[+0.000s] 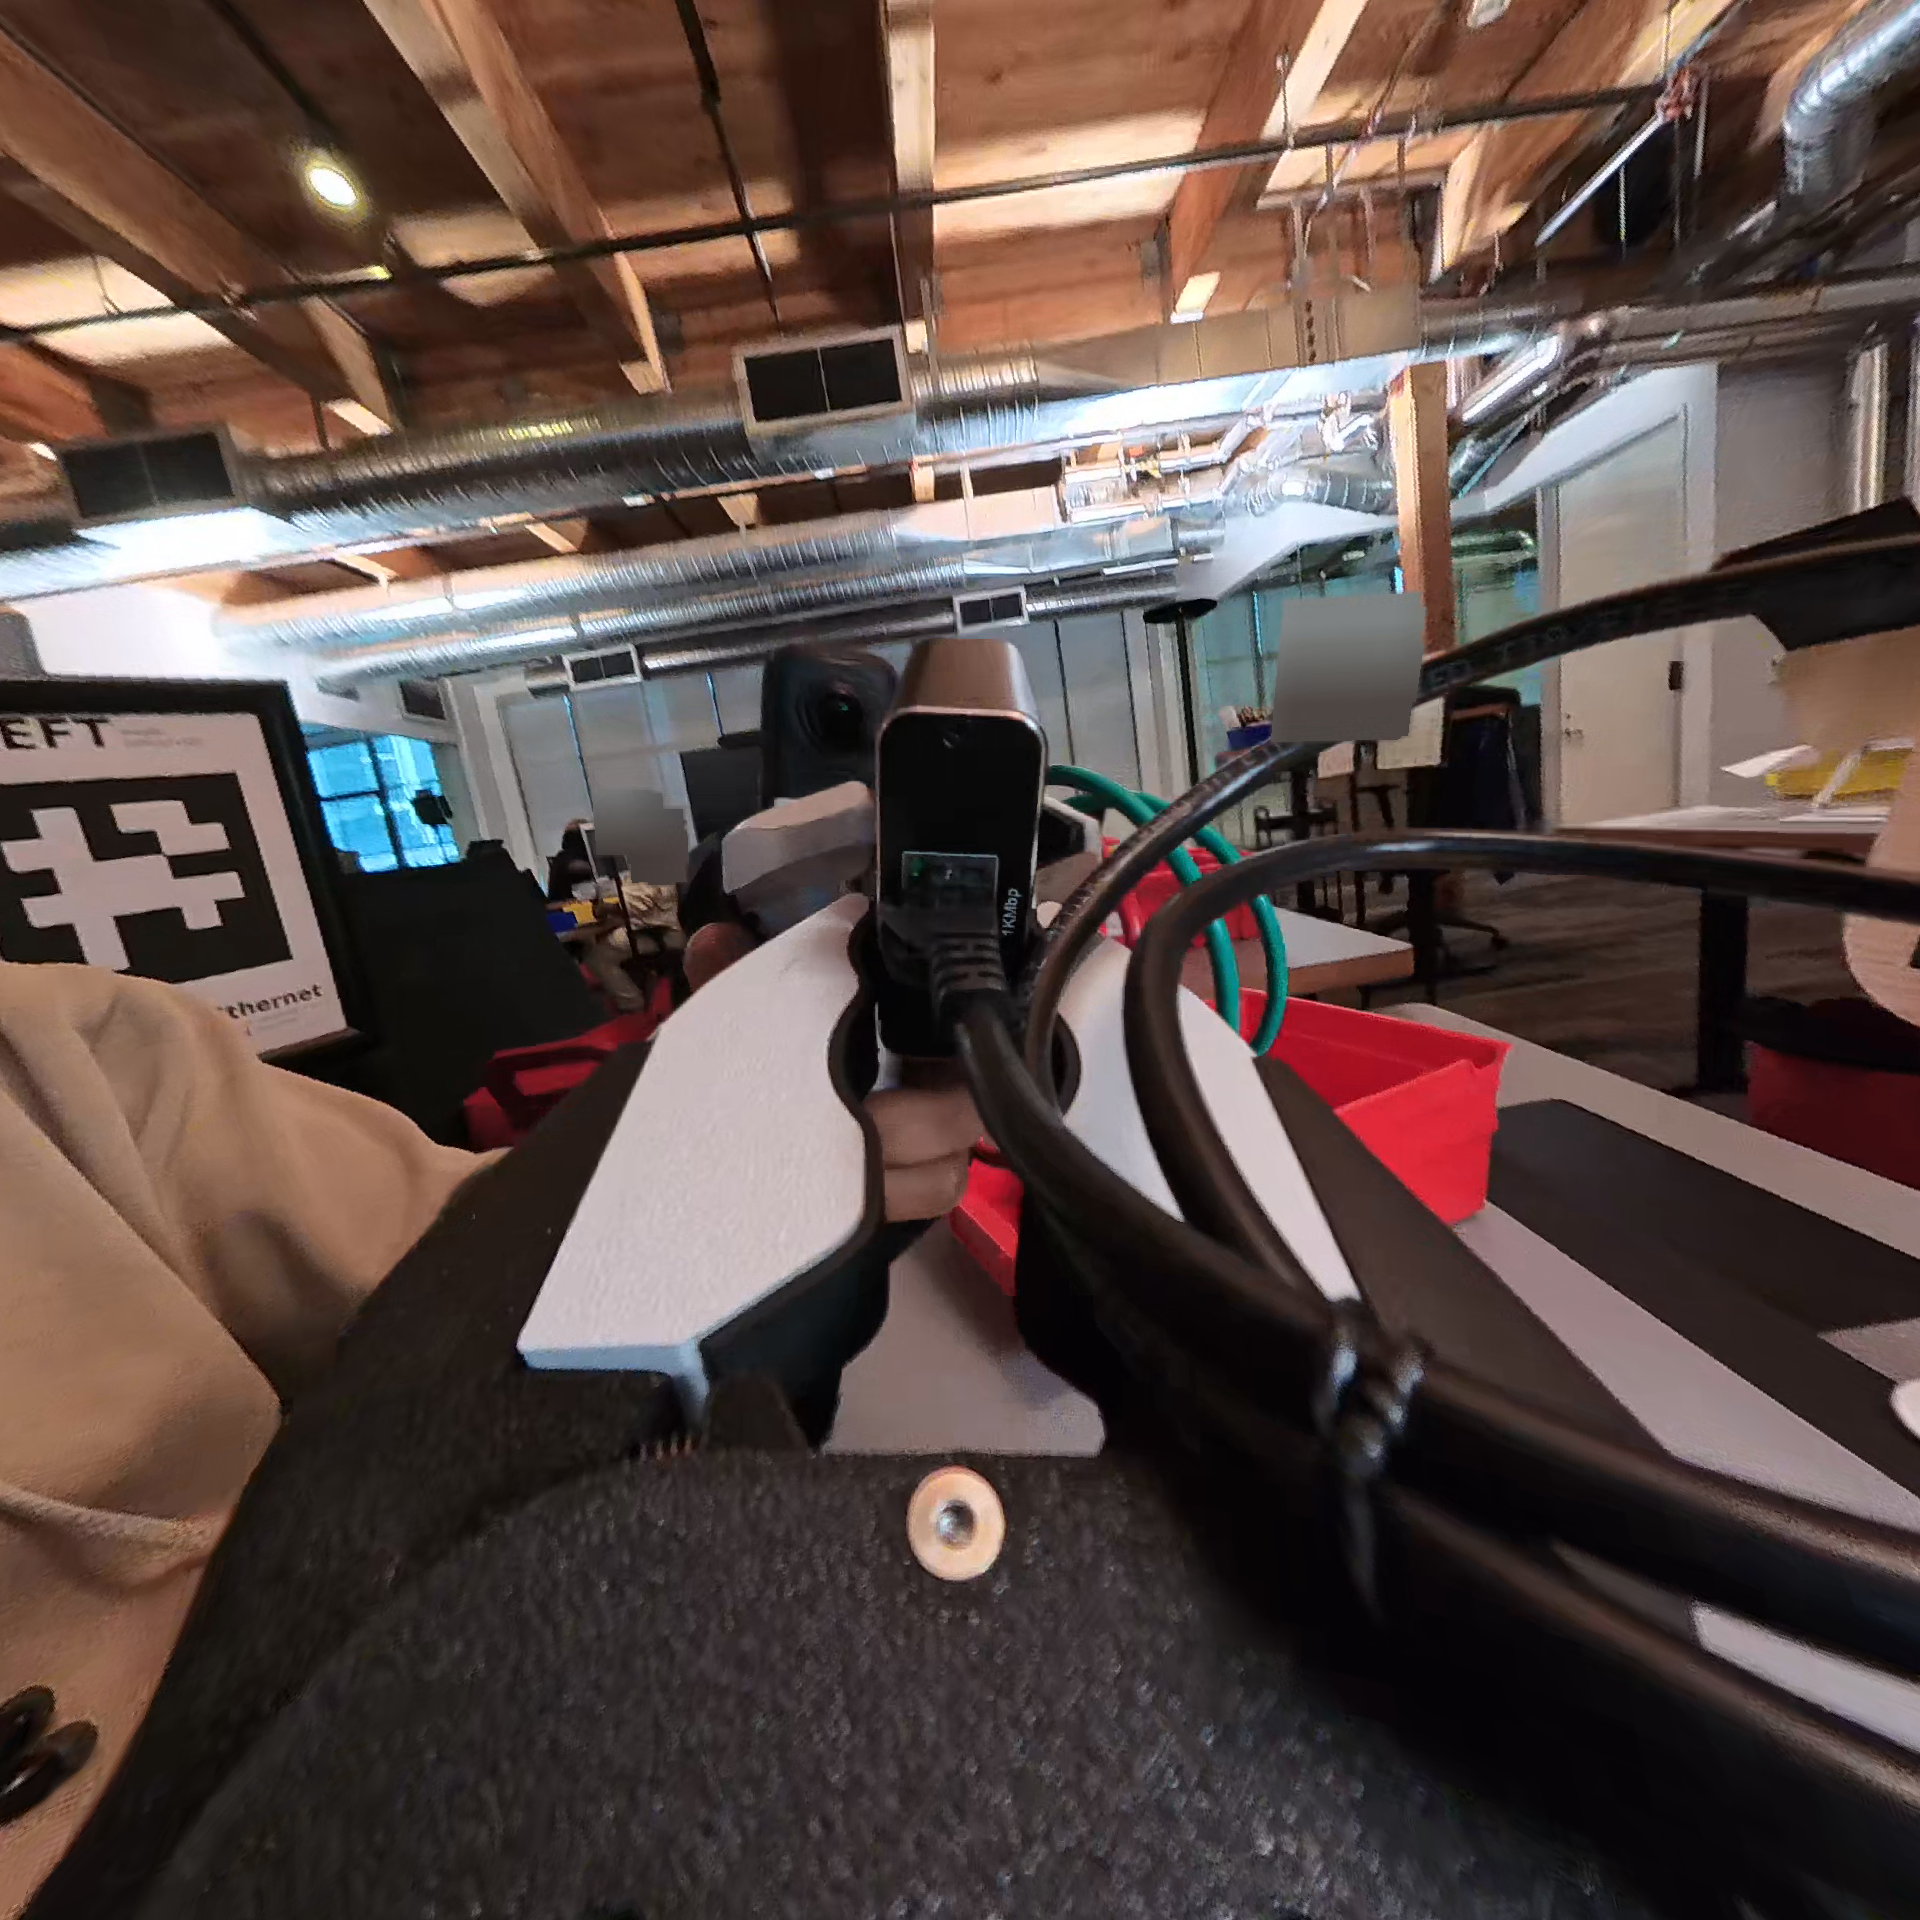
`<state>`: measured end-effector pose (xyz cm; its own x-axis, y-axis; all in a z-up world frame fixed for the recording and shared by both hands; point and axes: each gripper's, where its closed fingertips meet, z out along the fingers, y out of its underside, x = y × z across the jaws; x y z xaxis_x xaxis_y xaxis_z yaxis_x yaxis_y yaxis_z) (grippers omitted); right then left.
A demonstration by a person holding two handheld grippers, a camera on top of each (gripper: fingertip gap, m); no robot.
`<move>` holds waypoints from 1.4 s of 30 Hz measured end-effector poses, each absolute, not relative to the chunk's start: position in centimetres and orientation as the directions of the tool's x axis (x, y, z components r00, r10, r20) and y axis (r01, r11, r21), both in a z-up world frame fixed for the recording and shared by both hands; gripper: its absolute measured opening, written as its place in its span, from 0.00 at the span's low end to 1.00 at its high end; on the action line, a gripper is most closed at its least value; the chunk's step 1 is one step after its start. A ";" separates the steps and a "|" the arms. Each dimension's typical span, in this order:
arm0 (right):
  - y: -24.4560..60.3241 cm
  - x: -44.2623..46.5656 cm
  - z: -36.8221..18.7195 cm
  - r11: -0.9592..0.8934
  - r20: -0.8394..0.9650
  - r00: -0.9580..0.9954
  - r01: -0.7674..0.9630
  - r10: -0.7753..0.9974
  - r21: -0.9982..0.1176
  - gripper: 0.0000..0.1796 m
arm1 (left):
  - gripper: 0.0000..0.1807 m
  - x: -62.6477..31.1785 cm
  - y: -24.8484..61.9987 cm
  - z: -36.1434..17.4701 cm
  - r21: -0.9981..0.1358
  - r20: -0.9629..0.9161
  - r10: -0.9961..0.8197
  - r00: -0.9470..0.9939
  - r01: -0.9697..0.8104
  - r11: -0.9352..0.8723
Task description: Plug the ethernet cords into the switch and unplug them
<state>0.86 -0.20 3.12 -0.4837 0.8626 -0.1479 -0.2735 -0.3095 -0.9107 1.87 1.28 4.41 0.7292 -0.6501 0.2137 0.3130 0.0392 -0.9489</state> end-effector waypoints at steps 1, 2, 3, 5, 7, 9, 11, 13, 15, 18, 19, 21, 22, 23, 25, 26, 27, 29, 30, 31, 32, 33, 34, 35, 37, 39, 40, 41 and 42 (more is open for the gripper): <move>-0.2 0.8 3.1 -0.299 -0.146 -0.475 -0.264 0.868 -0.917 0.14 | 0.18 1.8 1.3 4.4 -0.949 0.215 -0.643 0.735 0.312 0.039; -0.2 0.7 3.2 -0.290 -0.146 -0.467 -0.254 0.872 -0.922 0.14 | 0.19 1.7 1.3 4.4 -0.947 0.224 -0.639 0.736 0.318 0.035; -0.2 0.6 3.2 -0.282 -0.147 -0.455 -0.245 0.878 -0.928 0.14 | 0.19 1.6 1.3 4.5 -0.944 0.235 -0.639 0.732 0.329 0.030; 0.0 0.3 3.4 -0.275 -0.159 -0.417 -0.235 0.895 -0.932 0.14 | 0.18 1.2 1.3 4.6 -0.929 0.265 -0.645 0.716 0.369 0.028; 0.5 0.0 3.3 -0.274 -0.175 -0.369 -0.234 0.913 -0.933 0.15 | 0.18 0.4 1.5 4.7 -0.909 0.299 -0.637 0.710 0.416 0.037; 1.4 0.1 3.4 -0.313 -0.218 -0.353 -0.238 0.910 -0.920 0.15 | 0.18 -0.9 1.5 5.1 -0.876 0.346 -0.627 0.698 0.479 0.049; 2.3 0.7 4.1 -0.380 -0.274 -0.360 -0.268 0.892 -0.885 0.16 | 0.18 -2.1 1.3 5.5 -0.850 0.377 -0.640 0.670 0.525 0.049; 2.8 1.1 4.6 -0.421 -0.306 -0.369 -0.284 0.877 -0.861 0.14 | 0.18 -3.1 1.0 6.0 -0.823 0.379 -0.652 0.656 0.561 0.086; 2.6 1.1 4.7 -0.431 -0.320 -0.370 -0.273 0.872 -0.860 0.14 | 0.18 -3.5 0.9 6.1 -0.803 0.377 -0.662 0.648 0.584 0.114; 1.5 0.8 4.9 -0.415 -0.307 -0.370 -0.257 0.877 -0.873 0.15 | 0.17 -2.7 0.8 5.9 -0.799 0.352 -0.677 0.646 0.584 0.142; 1.5 0.6 4.7 -0.422 -0.329 -0.354 -0.231 0.876 -0.876 0.14 | 0.18 -2.5 0.8 6.0 -0.796 0.345 -0.673 0.654 0.584 0.159; 1.4 -0.3 2.9 -0.429 -0.392 -0.290 -0.074 0.873 -0.900 0.11 | 0.17 -3.4 0.7 6.2 -0.780 0.354 -0.626 0.695 0.588 0.212; 0.7 -0.4 2.4 -0.420 -0.395 -0.317 -0.011 0.862 -0.907 0.12 | 0.17 -4.3 0.8 6.3 -0.773 0.365 -0.594 0.717 0.589 0.236; 0.1 -0.4 2.1 -0.414 -0.398 -0.341 0.029 0.852 -0.910 0.13 | 0.17 -5.1 0.7 6.4 -0.768 0.372 -0.573 0.731 0.589 0.253; -0.8 -0.2 2.7 -0.397 -0.365 -0.390 -0.002 0.846 -0.918 0.12 | 0.17 -6.3 0.7 6.5 -0.773 0.373 -0.548 0.748 0.577 0.262; -1.1 -0.1 3.4 -0.392 -0.338 -0.420 -0.047 0.842 -0.919 0.12 | 0.17 -6.4 0.7 6.4 -0.782 0.366 -0.543 0.756 0.566 0.260; -1.2 0.1 4.1 -0.397 -0.319 -0.441 -0.093 0.839 -0.913 0.13 | 0.17 -6.3 0.7 6.5 -0.789 0.354 -0.543 0.762 0.555 0.264; -0.4 0.0 4.5 -0.422 -0.332 -0.417 -0.143 0.846 -0.895 0.16 | 0.17 -5.3 0.6 6.4 -0.801 0.327 -0.559 0.762 0.537 0.263; 0.1 0.0 4.4 -0.435 -0.346 -0.402 -0.157 0.848 -0.887 0.16 | 0.17 -4.5 0.7 6.3 -0.808 0.315 -0.574 0.756 0.531 0.256; 0.5 0.1 4.5 -0.453 -0.358 -0.402 -0.173 0.843 -0.874 0.17 | 0.17 -3.7 0.7 6.1 -0.814 0.303 -0.592 0.747 0.526 0.247; 0.8 0.3 4.7 -0.477 -0.371 -0.414 -0.188 0.831 -0.859 0.16 | 0.17 -2.9 0.7 5.9 -0.819 0.294 -0.605 0.740 0.522 0.240; 1.1 0.4 4.9 -0.499 -0.388 -0.418 -0.196 0.821 -0.844 0.17 | 0.17 -2.4 0.8 5.7 -0.822 0.292 -0.607 0.739 0.518 0.236; 1.4 0.6 5.1 -0.515 -0.398 -0.424 -0.209 0.814 -0.831 0.17 | 0.17 -2.1 0.9 5.5 -0.823 0.292 -0.610 0.736 0.518 0.232; 1.6 0.7 5.2 -0.530 -0.407 -0.428 -0.223 0.807 -0.818 0.17 | 0.17 -1.8 0.9 5.4 -0.823 0.293 -0.621 0.727 0.522 0.223; 2.1 1.1 5.7 -0.555 -0.417 -0.433 -0.263 0.799 -0.789 0.16 | 0.16 -1.1 0.9 5.2 -0.827 0.304 -0.653 0.693 0.533 0.181; 2.3 1.3 5.7 -0.526 -0.392 -0.414 -0.284 0.822 -0.802 0.12 | 0.16 -0.6 0.9 5.0 -0.827 0.315 -0.679 0.663 0.542 0.146; 2.3 1.4 5.7 -0.497 -0.366 -0.405 -0.289 0.838 -0.818 0.11 | 0.16 -0.4 0.8 5.0 -0.828 0.317 -0.686 0.655 0.544 0.136; 2.2 1.6 5.9 -0.474 -0.339 -0.410 -0.293 0.847 -0.831 0.11 | 0.16 -0.2 0.7 5.1 -0.831 0.321 -0.696 0.642 0.544 0.119; 2.0 1.8 6.0 -0.456 -0.315 -0.423 -0.291 0.850 -0.841 0.11 | 0.16 -0.1 0.6 5.2 -0.831 0.325 -0.710 0.624 0.547 0.099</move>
